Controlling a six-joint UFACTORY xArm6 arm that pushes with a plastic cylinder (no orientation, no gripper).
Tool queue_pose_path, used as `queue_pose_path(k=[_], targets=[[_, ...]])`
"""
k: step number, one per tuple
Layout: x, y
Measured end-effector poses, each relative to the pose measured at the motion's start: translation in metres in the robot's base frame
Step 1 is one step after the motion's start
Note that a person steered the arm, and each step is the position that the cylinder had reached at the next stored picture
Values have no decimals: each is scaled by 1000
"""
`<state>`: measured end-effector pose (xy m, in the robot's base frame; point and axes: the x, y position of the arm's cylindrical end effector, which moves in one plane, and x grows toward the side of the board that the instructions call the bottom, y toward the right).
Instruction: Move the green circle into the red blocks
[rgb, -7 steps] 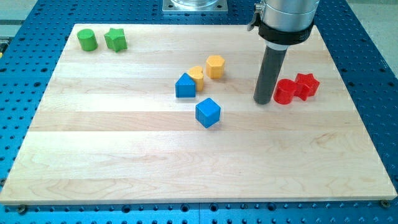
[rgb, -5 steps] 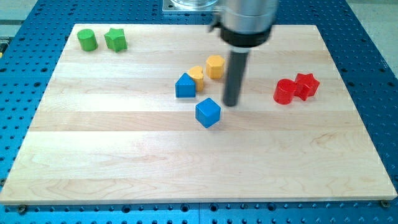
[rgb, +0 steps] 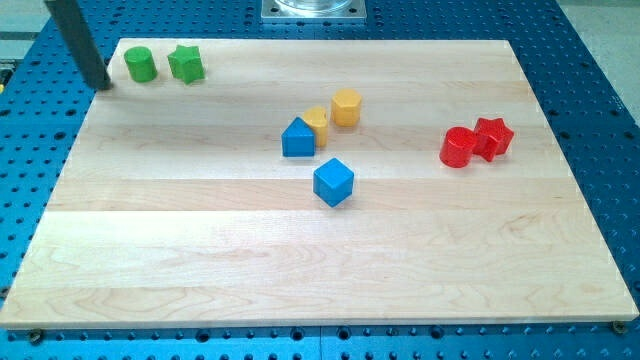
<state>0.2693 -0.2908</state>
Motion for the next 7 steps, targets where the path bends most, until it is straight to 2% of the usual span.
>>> queue_pose_path(k=[2, 4, 6, 7], targets=[[-31, 71], [0, 179], [-15, 194], [-15, 302]])
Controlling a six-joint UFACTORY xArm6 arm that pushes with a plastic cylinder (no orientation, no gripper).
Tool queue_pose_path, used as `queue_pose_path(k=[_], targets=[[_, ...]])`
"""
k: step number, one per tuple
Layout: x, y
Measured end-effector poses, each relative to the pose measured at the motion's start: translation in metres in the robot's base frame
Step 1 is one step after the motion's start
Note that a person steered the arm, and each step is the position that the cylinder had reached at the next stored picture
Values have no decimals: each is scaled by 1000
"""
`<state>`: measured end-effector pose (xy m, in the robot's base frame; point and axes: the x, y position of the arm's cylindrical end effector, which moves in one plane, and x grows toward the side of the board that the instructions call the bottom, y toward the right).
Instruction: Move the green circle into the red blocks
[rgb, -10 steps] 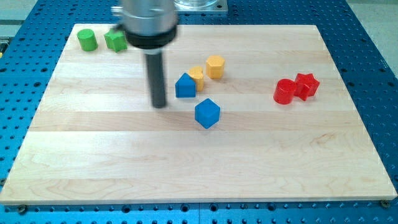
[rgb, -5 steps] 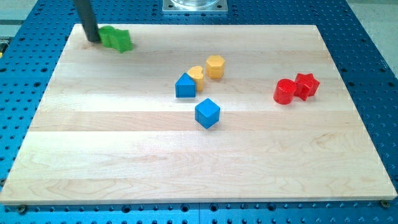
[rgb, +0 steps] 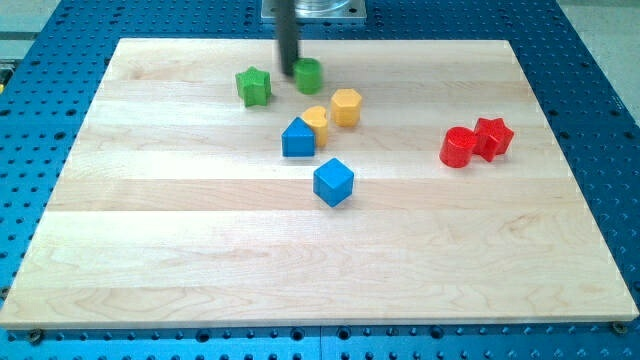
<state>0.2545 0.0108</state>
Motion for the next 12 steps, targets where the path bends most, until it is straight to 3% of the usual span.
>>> queue_pose_path(k=[1, 2, 3, 4, 6, 8, 9, 10, 11, 12], targets=[[16, 101], [-12, 100], [-13, 29], [21, 14], [39, -32], [70, 118], [49, 117], [64, 158], [88, 162], [72, 155]])
